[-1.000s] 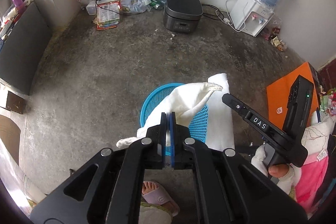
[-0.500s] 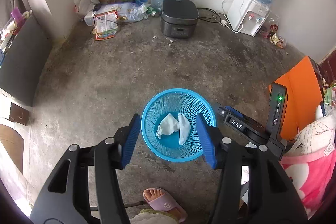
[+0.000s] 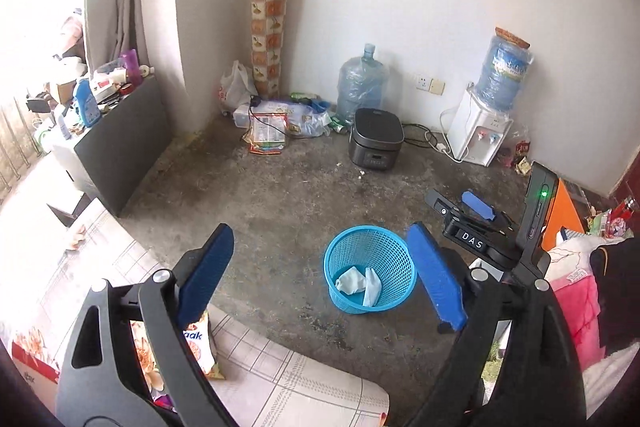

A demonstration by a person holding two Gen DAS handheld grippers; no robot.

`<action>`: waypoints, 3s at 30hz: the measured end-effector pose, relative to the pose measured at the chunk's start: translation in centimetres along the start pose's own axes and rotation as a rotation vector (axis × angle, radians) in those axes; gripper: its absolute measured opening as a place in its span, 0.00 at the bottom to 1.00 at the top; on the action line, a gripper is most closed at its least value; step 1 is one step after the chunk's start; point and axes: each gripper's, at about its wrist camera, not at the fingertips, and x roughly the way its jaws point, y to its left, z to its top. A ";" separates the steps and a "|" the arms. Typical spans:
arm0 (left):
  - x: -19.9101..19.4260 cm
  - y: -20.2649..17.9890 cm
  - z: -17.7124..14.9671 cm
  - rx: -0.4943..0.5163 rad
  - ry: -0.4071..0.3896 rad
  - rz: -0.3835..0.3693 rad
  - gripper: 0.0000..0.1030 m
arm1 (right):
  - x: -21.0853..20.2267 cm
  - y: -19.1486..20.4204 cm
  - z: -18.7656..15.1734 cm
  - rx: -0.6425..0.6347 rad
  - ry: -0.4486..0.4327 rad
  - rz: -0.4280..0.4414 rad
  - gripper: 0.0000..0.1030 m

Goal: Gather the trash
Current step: 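Move both tools back to the pile on the table, then grasp the yellow Enaak snack bag with the right tool while the left tool grasps the red plastic bag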

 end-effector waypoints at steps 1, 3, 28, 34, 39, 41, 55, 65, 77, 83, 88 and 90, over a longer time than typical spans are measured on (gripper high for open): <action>-1.6 0.6 -0.5 -0.018 -0.015 0.011 0.86 | -0.9 1.1 0.1 -0.028 -0.017 0.015 0.94; -4.4 1.8 -1.7 -0.057 -0.043 0.034 0.87 | -2.6 3.5 0.2 -0.084 -0.044 0.050 0.94; -21.0 12.5 -18.9 -0.399 -0.218 0.307 0.89 | -6.1 18.1 -4.7 -0.195 0.291 0.562 0.93; -19.2 11.4 -19.6 -0.316 -0.203 0.339 0.89 | -0.8 19.1 -6.6 -0.152 0.453 0.565 0.87; -17.9 11.9 -19.6 -0.286 -0.173 0.354 0.89 | 4.3 20.7 -8.4 -0.146 0.558 0.545 0.81; -17.6 12.5 -19.6 -0.292 -0.172 0.356 0.89 | 6.4 21.4 -9.1 -0.159 0.584 0.514 0.76; -14.0 14.3 -20.0 -0.305 -0.097 0.346 0.89 | 13.5 26.5 -13.0 -0.377 0.713 0.471 0.30; -12.0 13.6 -20.6 -0.294 -0.034 0.315 0.80 | 9.5 24.2 -13.0 -0.407 0.687 0.478 0.04; -6.5 12.1 -21.4 -0.234 0.164 0.399 0.65 | 3.3 19.2 -14.8 -0.299 0.683 0.482 0.04; -3.7 12.2 -22.1 -0.197 0.255 0.514 0.49 | 2.9 18.4 -14.7 -0.276 0.680 0.487 0.04; -3.5 12.2 -22.3 -0.177 0.273 0.544 0.35 | 2.2 17.8 -14.9 -0.255 0.670 0.500 0.04; -3.6 12.3 -22.3 -0.183 0.270 0.539 0.28 | 2.2 17.6 -14.8 -0.242 0.669 0.505 0.04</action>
